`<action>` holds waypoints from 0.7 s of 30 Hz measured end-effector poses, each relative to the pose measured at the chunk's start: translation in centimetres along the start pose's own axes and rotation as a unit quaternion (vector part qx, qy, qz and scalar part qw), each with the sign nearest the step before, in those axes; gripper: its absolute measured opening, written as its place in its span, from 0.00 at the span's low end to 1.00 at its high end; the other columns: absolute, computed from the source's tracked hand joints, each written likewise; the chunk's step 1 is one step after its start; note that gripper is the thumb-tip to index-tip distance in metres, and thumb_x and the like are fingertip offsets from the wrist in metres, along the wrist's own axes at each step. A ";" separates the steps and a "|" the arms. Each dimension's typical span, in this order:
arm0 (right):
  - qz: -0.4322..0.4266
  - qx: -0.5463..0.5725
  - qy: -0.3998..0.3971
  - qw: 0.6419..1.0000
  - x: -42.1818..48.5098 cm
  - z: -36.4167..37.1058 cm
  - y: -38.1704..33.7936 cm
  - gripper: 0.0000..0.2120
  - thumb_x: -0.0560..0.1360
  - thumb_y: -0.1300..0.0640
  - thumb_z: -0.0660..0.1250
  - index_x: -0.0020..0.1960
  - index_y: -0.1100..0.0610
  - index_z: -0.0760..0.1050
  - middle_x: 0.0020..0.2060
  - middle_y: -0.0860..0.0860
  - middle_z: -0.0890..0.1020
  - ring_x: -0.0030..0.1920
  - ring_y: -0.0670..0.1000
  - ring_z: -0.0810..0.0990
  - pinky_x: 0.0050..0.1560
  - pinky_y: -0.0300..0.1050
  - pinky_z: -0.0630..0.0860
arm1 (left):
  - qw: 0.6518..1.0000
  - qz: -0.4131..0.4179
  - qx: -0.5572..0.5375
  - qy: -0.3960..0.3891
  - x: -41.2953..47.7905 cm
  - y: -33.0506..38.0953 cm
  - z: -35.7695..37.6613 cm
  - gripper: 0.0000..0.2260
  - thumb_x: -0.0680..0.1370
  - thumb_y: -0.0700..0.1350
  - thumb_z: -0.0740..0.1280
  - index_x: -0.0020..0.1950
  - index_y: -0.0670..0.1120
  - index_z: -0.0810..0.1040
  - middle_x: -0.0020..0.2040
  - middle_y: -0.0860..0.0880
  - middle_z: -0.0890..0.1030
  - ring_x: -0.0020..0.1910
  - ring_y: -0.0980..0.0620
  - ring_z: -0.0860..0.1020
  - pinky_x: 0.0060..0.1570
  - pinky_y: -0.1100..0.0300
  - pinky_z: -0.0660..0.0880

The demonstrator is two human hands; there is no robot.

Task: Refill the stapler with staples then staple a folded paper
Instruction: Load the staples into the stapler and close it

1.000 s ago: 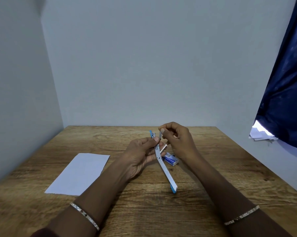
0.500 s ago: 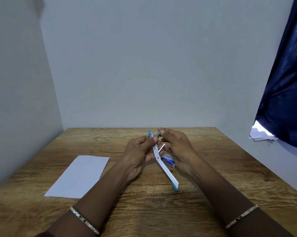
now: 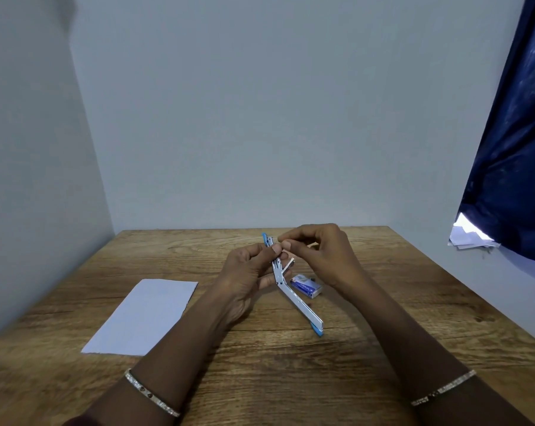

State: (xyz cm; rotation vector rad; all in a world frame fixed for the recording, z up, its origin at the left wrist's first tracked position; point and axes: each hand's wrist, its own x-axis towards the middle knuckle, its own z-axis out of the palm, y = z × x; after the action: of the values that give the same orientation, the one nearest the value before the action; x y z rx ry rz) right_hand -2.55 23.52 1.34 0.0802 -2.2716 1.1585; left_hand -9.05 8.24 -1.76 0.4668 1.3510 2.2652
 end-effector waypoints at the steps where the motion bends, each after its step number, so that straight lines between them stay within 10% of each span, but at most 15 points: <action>1: -0.002 0.008 0.020 1.000 0.0 -0.1 0.0 0.04 0.75 0.56 0.75 0.49 0.52 0.87 0.42 0.44 0.88 0.45 0.42 0.84 0.48 0.41 0.79 | 1.000 0.000 -0.010 0.000 0.0 0.0 0.0 0.14 0.71 0.42 0.76 0.52 0.35 0.84 0.44 0.41 0.86 0.46 0.45 0.86 0.44 0.54 0.84; 9: -0.040 0.090 0.040 0.994 -0.4 0.1 -0.3 0.03 0.70 0.54 0.79 0.42 0.50 0.87 0.37 0.43 0.88 0.38 0.38 0.83 0.37 0.29 0.72 | 0.994 0.010 -0.107 -0.030 0.2 0.4 -0.4 0.18 0.73 0.42 0.72 0.60 0.36 0.81 0.49 0.42 0.87 0.49 0.49 0.87 0.46 0.56 0.84; 21: -0.084 0.048 -0.015 0.995 -0.6 0.2 -0.8 0.03 0.75 0.61 0.75 0.48 0.59 0.84 0.42 0.49 0.88 0.43 0.46 0.87 0.49 0.44 0.83 | 0.995 0.039 -0.097 0.003 0.1 0.8 -0.1 0.18 0.71 0.42 0.73 0.58 0.36 0.81 0.49 0.41 0.87 0.48 0.48 0.87 0.45 0.55 0.84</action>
State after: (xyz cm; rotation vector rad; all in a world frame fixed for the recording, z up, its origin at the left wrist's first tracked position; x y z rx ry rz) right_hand -1.90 22.76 1.57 0.3209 -2.1867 1.1830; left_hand -9.32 7.88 -1.12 0.4524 1.1196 2.4335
